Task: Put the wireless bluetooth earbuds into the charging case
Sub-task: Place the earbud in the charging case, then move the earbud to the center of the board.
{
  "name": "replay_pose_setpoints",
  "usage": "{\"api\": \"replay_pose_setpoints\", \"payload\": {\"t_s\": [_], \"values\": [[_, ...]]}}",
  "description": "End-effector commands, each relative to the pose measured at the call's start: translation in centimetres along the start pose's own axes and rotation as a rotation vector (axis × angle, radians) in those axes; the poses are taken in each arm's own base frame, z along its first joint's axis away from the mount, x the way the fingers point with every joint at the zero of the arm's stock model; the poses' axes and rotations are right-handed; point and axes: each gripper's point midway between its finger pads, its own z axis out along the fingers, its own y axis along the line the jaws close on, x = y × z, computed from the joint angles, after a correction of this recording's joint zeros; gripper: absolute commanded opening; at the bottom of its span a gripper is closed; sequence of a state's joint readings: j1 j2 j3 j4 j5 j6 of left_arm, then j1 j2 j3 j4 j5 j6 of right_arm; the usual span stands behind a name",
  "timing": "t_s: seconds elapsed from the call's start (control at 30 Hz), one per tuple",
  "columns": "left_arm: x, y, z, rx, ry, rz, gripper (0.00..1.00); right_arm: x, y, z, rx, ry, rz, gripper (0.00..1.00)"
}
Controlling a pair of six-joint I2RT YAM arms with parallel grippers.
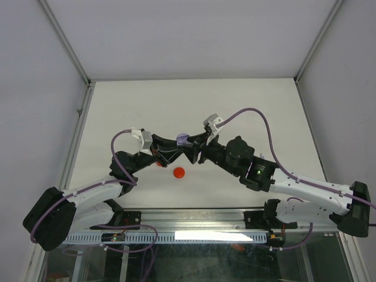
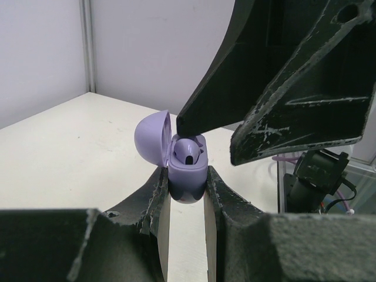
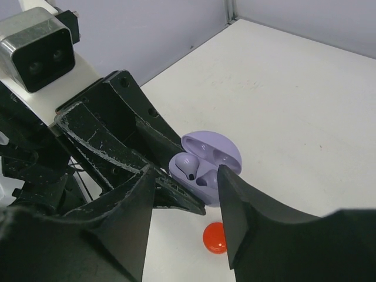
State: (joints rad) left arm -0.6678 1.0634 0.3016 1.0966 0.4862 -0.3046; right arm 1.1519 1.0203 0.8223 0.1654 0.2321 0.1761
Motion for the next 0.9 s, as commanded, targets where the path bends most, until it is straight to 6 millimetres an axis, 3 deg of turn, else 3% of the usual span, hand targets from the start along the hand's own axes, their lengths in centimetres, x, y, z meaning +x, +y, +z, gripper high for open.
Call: {"api": "replay_pose_setpoints", "payload": {"t_s": [0.0,0.2,0.33,0.6,0.87], "values": [[-0.6,0.5,-0.3,-0.041,-0.060,0.017,0.06,-2.6,-0.5,-1.2,0.043,-0.004,-0.011,0.52],[1.4,1.5,-1.8,-0.118,-0.037,-0.018,0.07,-1.3,-3.1,-3.0,0.178,0.113,-0.026,0.61],[2.5,2.2,-2.7,-0.167,-0.020,-0.033,0.07,0.9,-5.6,-4.4,0.301,0.202,0.002,0.67],[2.9,2.4,-3.3,-0.197,0.000,-0.040,0.08,6.3,-12.0,-7.7,0.570,0.406,0.138,0.71],[3.0,2.3,-3.9,-0.213,0.008,-0.048,0.07,11.5,-19.3,-12.4,0.825,0.552,0.334,0.72]]}}
